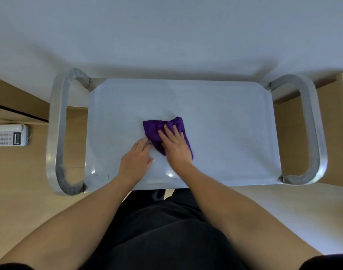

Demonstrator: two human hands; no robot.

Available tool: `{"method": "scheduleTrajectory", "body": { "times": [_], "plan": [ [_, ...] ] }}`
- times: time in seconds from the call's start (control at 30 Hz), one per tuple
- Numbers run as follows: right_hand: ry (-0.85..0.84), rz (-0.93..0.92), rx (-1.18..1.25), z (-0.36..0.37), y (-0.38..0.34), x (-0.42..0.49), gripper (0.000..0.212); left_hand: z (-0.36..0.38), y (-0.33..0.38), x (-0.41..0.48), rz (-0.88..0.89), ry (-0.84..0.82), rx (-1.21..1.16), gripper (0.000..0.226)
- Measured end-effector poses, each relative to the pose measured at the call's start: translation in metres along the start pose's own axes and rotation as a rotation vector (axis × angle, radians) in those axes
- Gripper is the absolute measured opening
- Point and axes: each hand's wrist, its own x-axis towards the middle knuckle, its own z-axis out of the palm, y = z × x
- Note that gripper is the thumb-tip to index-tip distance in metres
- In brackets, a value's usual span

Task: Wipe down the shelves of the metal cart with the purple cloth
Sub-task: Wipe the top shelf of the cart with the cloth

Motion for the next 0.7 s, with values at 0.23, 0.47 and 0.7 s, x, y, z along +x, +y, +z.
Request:
{"method": "scheduleTrajectory", "body": {
  "times": [0.23, 0.47, 0.7],
  "plan": [
    [0.136, 0.549, -0.030, -0.054, 0.091, 0.001, 0.048, -0.003, 0.007, 0.008, -0.002, -0.064, 0.033, 0.048],
    [-0.038, 0.236, -0.104, -0.023, 0.011, 0.018, 0.064, -0.002, 0.016, 0.025, 0.034, -0.049, 0.071, 0.054],
    [0.023, 0.319, 0.014, -0.068, 0.099, 0.039, 0.051, -0.006, 0.034, 0.051, 0.063, -0.080, 0.100, 0.055]
  ]
}}
